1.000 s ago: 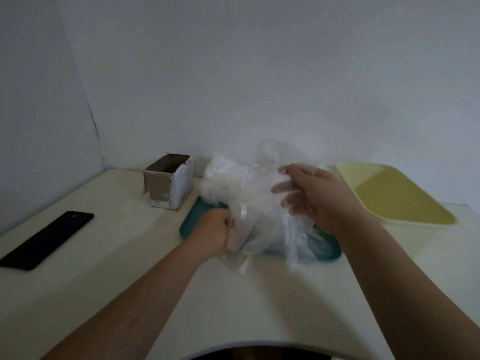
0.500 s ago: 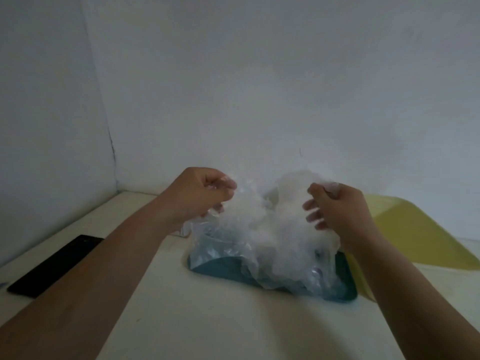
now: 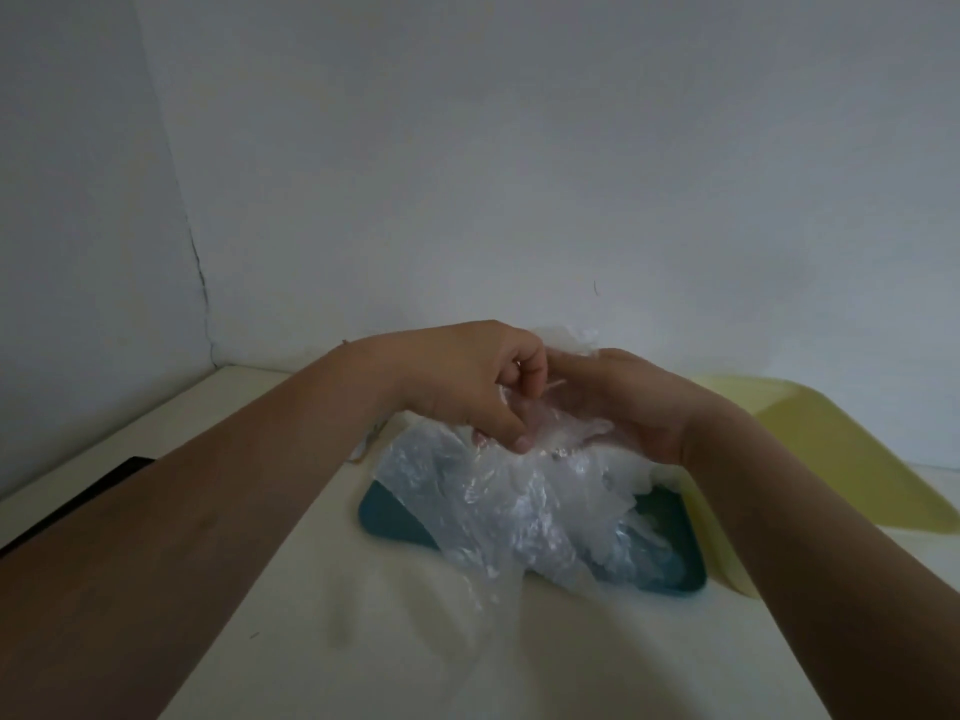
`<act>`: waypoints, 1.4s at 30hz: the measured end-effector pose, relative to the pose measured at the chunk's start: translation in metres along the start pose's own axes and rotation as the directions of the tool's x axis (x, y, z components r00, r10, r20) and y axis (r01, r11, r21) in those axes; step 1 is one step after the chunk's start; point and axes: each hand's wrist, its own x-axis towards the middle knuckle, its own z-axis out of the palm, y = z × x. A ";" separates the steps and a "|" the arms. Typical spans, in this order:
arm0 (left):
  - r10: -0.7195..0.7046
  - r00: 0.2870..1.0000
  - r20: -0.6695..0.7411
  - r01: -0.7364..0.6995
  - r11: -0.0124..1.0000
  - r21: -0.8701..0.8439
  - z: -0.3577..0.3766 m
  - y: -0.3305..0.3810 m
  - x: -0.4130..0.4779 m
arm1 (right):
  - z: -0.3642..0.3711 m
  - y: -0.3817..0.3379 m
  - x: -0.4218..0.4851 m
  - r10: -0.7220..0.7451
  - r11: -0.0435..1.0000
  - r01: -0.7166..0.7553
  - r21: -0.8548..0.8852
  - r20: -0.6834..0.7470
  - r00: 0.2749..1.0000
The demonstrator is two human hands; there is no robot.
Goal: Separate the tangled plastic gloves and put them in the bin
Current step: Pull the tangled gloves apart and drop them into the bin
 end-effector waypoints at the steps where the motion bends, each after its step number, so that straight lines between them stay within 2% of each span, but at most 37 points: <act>1: 0.003 1.000 -0.007 -0.002 1.000 0.016 0.001 0.000 0.002 | -0.002 0.002 -0.003 0.023 1.000 -0.023 0.009 0.041 0.999; 3: 0.009 0.998 -0.057 -0.008 1.000 0.020 0.004 0.001 0.005 | -0.005 0.005 -0.007 0.019 1.000 -0.020 0.008 0.120 0.993; 5: 0.013 0.989 -0.149 -0.009 1.000 0.025 0.005 -0.002 0.008 | -0.005 0.007 -0.008 0.010 0.999 -0.005 -0.048 0.121 0.993; 7: -0.020 0.978 -0.208 0.012 0.999 -0.037 0.003 -0.010 0.009 | -0.004 0.012 -0.006 -0.001 0.999 0.003 -0.049 0.041 0.999; 12: -0.242 0.938 -0.249 0.151 0.930 -0.335 0.002 -0.047 0.003 | -0.005 0.023 -0.004 0.015 0.979 0.019 0.203 -0.164 0.986; 15: -0.313 0.916 -0.250 0.097 0.778 -0.621 0.007 -0.063 0.002 | -0.005 0.027 -0.001 0.055 0.954 -0.008 0.298 -0.149 0.987; 17: -0.266 0.935 -0.236 -0.011 0.642 -0.767 0.008 -0.069 -0.001 | -0.005 0.029 0.002 0.096 0.915 -0.036 0.402 -0.128 0.987; 18: -0.217 0.947 -0.236 -0.059 0.604 -0.794 0.007 -0.071 -0.004 | -0.006 0.031 0.004 0.118 0.899 -0.041 0.436 -0.152 0.981; 19: -0.148 0.962 -0.227 -0.099 0.589 -0.802 0.005 -0.070 -0.008 | -0.006 0.032 0.004 0.131 0.903 -0.035 0.429 -0.197 0.972; 21: 0.002 0.990 -0.142 -0.116 0.595 -0.795 -0.001 -0.065 -0.017 | -0.011 0.036 0.005 0.087 0.958 -0.009 0.287 -0.262 0.961; 23: 0.108 0.994 -0.013 -0.081 0.656 -0.750 -0.006 -0.056 -0.024 | -0.013 0.037 0.005 0.018 0.995 0.004 0.104 -0.211 0.977; 24: 0.117 0.993 0.014 -0.074 0.709 -0.702 -0.006 -0.051 -0.024 | -0.012 0.036 0.004 -0.003 0.998 0.013 0.061 -0.167 0.986; 26: 0.064 0.997 -0.046 -0.079 0.800 -0.594 -0.001 -0.040 -0.016 | -0.007 0.032 0.003 -0.041 0.996 0.048 0.082 -0.083 0.996; 29: -0.041 0.979 -0.197 -0.074 0.836 -0.544 0.013 -0.034 -0.002 | 0.002 0.025 -0.002 -0.090 0.961 0.076 0.266 0.039 0.995; 33: -0.135 0.949 -0.285 -0.029 0.861 -0.508 0.027 -0.039 0.006 | 0.006 0.022 -0.010 -0.026 0.925 -0.046 0.377 0.184 0.983; 36: -0.171 0.930 -0.326 -0.024 0.855 -0.519 0.034 -0.036 0.009 | 0.006 0.017 -0.018 0.047 0.913 -0.082 0.400 0.098 0.994; 40: -0.232 0.883 -0.408 -0.043 0.826 -0.562 0.039 -0.034 0.014 | 0.006 0.023 -0.017 -0.073 0.957 0.048 0.286 0.077 0.994; 42: -0.288 0.848 -0.445 -0.039 0.804 -0.594 0.042 -0.041 0.018 | 0.004 0.029 -0.011 -0.082 0.956 0.075 0.283 0.013 0.997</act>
